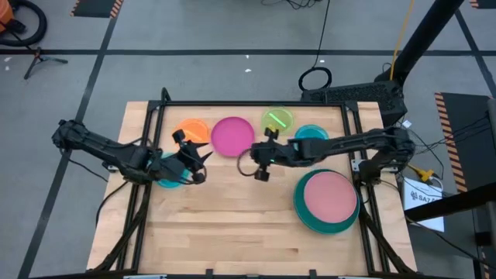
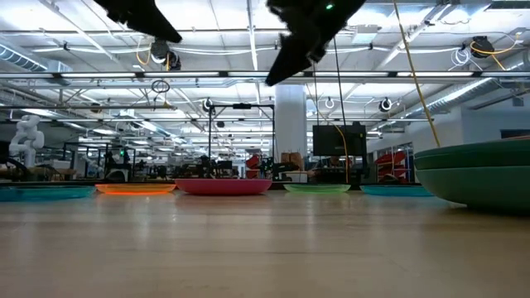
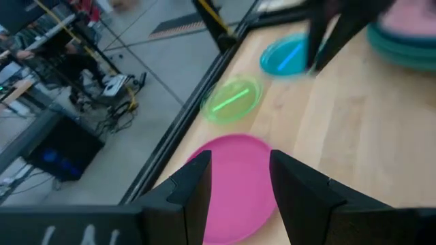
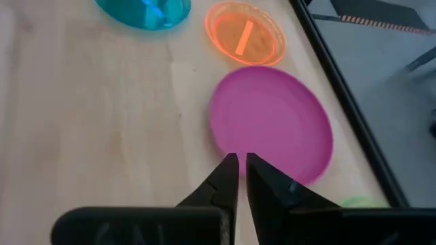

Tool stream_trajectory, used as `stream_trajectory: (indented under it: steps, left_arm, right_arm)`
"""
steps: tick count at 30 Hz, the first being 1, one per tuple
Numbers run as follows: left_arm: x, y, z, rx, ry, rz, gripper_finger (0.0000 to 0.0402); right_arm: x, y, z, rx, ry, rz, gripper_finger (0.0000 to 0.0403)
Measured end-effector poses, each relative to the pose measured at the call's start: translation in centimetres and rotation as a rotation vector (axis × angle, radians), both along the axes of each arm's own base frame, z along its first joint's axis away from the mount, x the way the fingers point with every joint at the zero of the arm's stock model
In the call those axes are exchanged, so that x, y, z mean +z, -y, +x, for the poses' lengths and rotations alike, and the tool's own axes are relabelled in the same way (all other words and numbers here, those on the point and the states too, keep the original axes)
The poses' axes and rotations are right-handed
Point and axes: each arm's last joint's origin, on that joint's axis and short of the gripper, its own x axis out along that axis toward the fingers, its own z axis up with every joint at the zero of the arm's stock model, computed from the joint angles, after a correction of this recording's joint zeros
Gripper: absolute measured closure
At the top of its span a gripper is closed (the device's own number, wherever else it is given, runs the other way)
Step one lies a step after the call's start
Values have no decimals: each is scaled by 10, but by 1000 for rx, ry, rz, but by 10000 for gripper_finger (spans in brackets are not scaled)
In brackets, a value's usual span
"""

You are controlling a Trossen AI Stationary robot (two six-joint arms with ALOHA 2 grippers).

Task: Stack plastic plates
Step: Stack the pink plate on top of the light pink plate

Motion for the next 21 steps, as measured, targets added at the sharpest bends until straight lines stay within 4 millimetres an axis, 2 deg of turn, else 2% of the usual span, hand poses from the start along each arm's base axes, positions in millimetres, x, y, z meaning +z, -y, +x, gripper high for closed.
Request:
stream_trajectory:
  steps: [6,12,16,21]
  left_arm:
    - [10,11,-16,-64,52,-33,247]
    - [12,19,-28,-74,62,-9,247]
    - [10,21,-35,-11,61,41,247]
    - [7,20,-43,54,65,72,247]
  right_arm:
    - [-9,21,37,17,-60,-73,380]
    - [-26,40,68,81,-90,-10,380]
    - [-42,50,82,100,-115,18,380]
    - [-63,57,88,101,-162,24,372]
